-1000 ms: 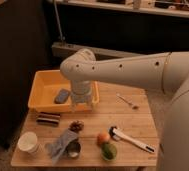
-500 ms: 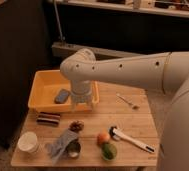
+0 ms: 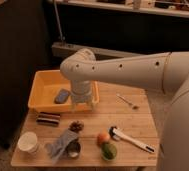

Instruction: Place sponge in table surface

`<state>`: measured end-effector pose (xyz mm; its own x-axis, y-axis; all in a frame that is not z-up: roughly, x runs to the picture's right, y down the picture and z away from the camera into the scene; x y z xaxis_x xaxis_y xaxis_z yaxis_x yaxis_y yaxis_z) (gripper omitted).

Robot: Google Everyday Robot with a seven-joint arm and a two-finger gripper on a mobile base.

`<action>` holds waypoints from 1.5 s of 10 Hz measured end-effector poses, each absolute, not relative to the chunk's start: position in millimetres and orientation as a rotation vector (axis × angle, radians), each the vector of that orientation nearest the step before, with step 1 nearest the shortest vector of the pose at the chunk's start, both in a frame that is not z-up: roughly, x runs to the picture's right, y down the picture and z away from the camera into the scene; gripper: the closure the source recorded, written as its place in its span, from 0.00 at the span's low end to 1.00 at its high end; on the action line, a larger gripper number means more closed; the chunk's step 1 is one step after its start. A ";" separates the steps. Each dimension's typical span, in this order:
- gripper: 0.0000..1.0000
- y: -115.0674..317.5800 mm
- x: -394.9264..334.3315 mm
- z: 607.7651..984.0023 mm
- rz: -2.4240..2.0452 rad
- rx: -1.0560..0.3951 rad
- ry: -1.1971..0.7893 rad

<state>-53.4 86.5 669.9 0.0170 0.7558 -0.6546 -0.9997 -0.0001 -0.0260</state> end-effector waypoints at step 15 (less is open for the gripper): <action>0.35 -39.4 -92.9 787.1 1.660 -0.526 0.527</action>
